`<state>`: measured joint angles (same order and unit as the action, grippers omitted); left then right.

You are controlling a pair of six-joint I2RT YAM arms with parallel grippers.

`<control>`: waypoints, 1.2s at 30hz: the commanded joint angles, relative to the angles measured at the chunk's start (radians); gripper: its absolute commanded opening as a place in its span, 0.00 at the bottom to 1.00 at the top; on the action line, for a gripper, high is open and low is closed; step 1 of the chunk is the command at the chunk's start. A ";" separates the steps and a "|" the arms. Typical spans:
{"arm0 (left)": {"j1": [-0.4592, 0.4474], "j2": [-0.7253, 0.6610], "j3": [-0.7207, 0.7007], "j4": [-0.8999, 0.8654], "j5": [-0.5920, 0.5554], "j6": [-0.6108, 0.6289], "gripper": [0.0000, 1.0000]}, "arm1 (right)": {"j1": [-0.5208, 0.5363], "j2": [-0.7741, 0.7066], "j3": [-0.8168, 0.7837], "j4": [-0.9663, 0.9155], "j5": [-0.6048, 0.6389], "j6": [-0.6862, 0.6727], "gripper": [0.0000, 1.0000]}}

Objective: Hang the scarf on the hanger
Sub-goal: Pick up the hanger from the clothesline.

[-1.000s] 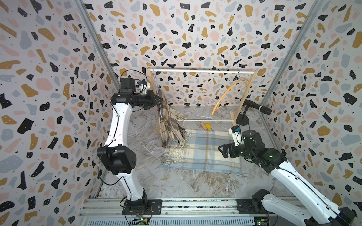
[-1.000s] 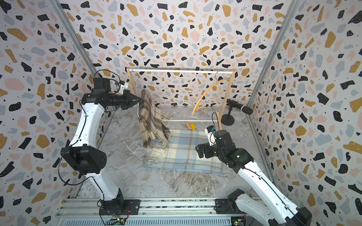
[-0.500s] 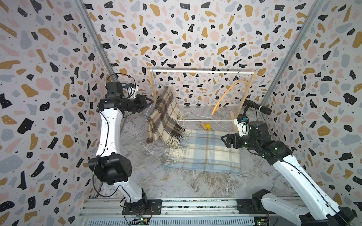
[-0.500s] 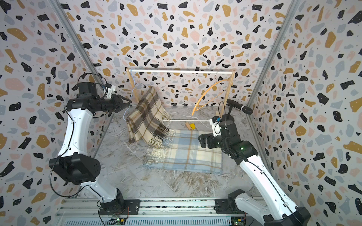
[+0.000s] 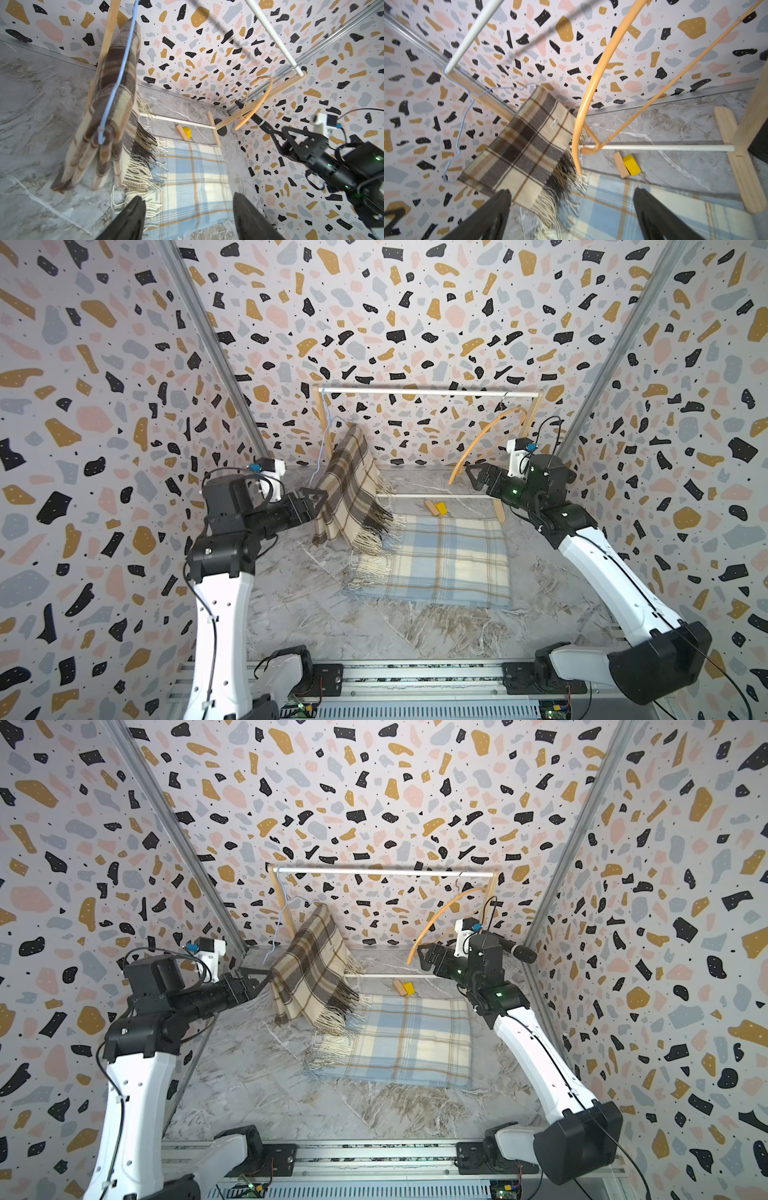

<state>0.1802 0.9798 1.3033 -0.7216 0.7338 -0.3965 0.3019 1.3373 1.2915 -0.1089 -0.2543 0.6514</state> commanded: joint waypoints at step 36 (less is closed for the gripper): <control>-0.202 -0.009 -0.142 0.123 0.027 -0.084 0.68 | -0.026 0.300 0.209 0.354 -0.225 -0.053 0.01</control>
<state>-0.0093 0.9676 1.1255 -0.6125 0.7712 -0.5079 0.2741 1.6672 1.4624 0.2184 -0.4522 0.6682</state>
